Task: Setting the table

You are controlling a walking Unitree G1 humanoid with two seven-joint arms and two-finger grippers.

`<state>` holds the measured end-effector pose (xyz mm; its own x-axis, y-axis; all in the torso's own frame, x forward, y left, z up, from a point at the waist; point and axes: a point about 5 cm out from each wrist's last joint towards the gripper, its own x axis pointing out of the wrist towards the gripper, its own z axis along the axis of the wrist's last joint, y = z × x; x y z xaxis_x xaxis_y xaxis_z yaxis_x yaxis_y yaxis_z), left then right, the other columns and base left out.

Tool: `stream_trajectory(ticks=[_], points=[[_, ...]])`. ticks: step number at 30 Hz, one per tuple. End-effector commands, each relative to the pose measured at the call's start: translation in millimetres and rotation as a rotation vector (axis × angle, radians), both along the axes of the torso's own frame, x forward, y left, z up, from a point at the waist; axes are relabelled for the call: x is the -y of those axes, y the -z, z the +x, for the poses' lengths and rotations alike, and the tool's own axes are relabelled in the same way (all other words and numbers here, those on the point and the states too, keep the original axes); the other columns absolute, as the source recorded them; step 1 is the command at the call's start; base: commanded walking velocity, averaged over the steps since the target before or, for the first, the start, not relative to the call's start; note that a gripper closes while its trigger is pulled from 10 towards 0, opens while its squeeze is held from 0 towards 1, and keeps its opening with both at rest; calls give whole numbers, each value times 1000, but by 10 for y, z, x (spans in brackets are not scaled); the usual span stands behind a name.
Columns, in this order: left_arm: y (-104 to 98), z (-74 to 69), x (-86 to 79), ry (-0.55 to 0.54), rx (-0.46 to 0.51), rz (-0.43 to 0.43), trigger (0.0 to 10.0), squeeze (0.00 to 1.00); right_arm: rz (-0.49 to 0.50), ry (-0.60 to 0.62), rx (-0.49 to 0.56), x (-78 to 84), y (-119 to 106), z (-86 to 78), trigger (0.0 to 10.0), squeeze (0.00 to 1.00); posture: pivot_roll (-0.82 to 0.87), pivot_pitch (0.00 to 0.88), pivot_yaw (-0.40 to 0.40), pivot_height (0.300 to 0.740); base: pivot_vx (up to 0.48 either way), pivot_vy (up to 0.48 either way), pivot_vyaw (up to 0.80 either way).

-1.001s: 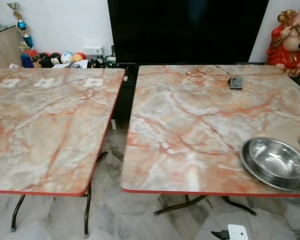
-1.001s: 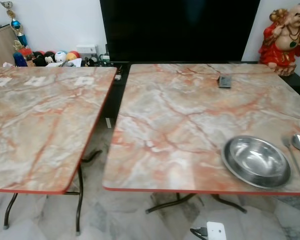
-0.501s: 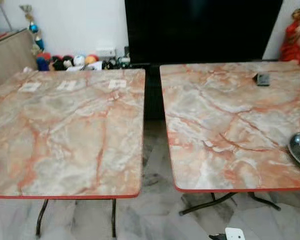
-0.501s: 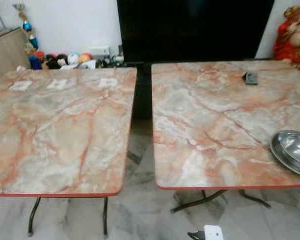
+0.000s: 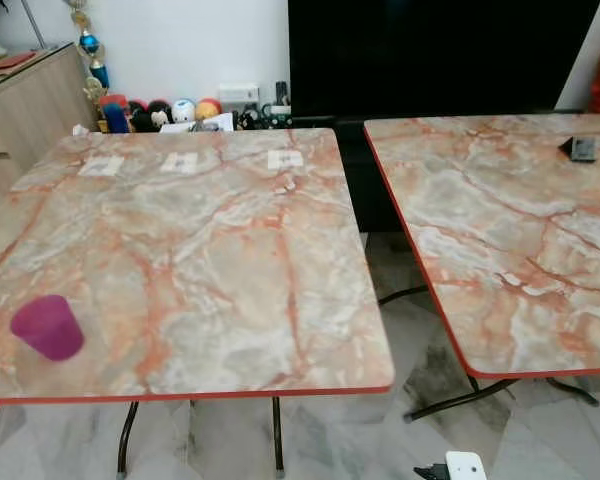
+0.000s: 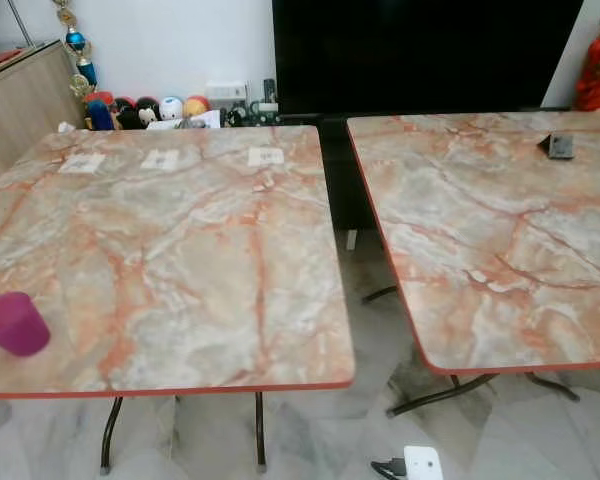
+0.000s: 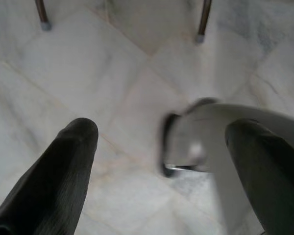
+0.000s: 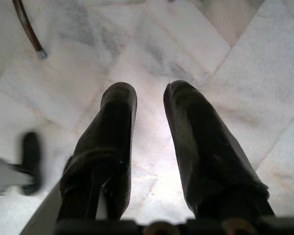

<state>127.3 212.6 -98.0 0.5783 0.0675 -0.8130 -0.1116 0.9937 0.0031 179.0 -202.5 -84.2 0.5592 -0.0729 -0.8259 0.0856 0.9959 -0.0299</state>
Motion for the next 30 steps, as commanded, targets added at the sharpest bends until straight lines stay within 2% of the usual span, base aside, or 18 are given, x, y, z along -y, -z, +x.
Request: stream_trajectory(ticks=[1,14,30], points=[[4,-38,-59,-13,-15,16,10000,0,14,-13,7,-54,-6,32,10000,0,17,35,-7,740,0,480,0],[3,-39,-61,-21,-11,18,10000,0,15,-20,6,-53,-6,31,10000,0,21,48,-8,740,0,417,0],[-4,-34,-68,-16,-1,20,10000,0,8,24,17,-45,-6,25,10000,0,29,60,-4,740,0,0,0]])
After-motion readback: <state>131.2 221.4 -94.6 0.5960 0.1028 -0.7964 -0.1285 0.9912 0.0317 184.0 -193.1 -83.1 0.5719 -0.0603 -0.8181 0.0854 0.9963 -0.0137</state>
